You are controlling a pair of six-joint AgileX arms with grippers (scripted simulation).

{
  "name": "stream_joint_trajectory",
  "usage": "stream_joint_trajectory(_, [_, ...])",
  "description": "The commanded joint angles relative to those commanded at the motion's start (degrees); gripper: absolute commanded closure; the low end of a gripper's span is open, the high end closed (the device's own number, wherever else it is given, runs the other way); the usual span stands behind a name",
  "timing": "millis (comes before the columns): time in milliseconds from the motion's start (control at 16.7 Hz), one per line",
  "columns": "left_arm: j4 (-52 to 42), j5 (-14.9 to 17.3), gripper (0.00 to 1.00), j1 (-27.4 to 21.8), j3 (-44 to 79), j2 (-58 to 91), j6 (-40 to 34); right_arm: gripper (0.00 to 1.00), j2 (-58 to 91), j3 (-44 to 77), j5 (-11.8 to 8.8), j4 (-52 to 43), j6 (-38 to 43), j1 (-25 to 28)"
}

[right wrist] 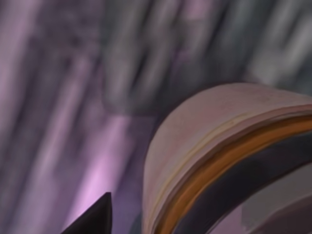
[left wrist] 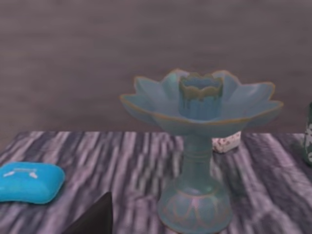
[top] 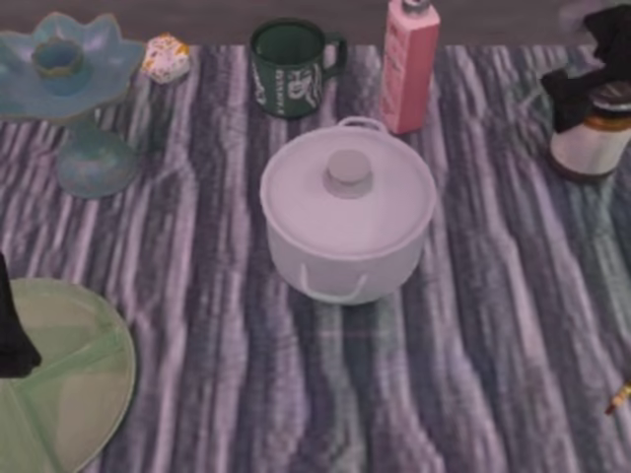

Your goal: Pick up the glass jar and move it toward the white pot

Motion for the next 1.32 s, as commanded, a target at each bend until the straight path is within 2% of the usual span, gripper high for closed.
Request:
stream_joint_trajectory(300, [0.0,0.0,0.0,0.0,0.0,0.0,0.0,0.0,0.12,-1.2,0.01,1.33,0.04,0.04])
stream_joint_trajectory(1080, [0.0,0.0,0.0,0.0,0.0,0.0,0.0,0.98,0.12,-1.2,0.01,1.33,0.04,0.04])
stream_joint_trajectory(1320, [0.0,0.0,0.0,0.0,0.0,0.0,0.0,1.0,0.12,-1.2,0.01,1.33,0.04,0.04])
